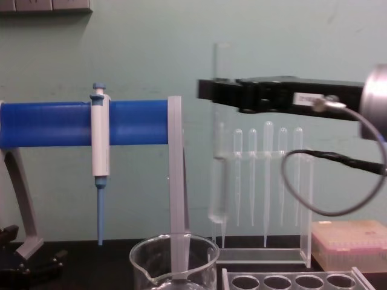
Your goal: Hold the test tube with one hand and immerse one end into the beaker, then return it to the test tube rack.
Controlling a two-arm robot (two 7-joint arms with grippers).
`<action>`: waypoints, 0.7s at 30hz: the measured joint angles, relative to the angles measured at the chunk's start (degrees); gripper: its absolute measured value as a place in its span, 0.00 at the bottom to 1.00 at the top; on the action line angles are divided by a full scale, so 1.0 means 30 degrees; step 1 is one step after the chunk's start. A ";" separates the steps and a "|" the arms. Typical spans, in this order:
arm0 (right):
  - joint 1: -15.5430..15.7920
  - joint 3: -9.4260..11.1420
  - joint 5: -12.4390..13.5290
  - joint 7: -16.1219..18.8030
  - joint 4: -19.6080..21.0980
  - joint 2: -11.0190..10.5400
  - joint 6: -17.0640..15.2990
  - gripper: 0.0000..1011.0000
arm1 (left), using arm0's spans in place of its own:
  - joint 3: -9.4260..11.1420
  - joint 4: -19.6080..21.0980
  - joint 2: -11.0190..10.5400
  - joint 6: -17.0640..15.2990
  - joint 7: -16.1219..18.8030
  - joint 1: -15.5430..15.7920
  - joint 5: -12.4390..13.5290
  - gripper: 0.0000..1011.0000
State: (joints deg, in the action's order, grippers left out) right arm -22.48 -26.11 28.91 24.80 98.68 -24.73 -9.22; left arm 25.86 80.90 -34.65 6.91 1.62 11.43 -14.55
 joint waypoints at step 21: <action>-0.0723 -0.2366 -0.1358 0.1296 -0.4763 0.2141 0.3156 0.22 | -0.0001 0.0000 0.0000 -0.0001 0.0000 -0.0001 0.0000 0.99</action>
State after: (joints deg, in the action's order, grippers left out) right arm -24.65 -33.21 24.84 28.69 84.39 -18.31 0.24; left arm 25.86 80.90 -34.65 6.91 1.62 11.43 -14.55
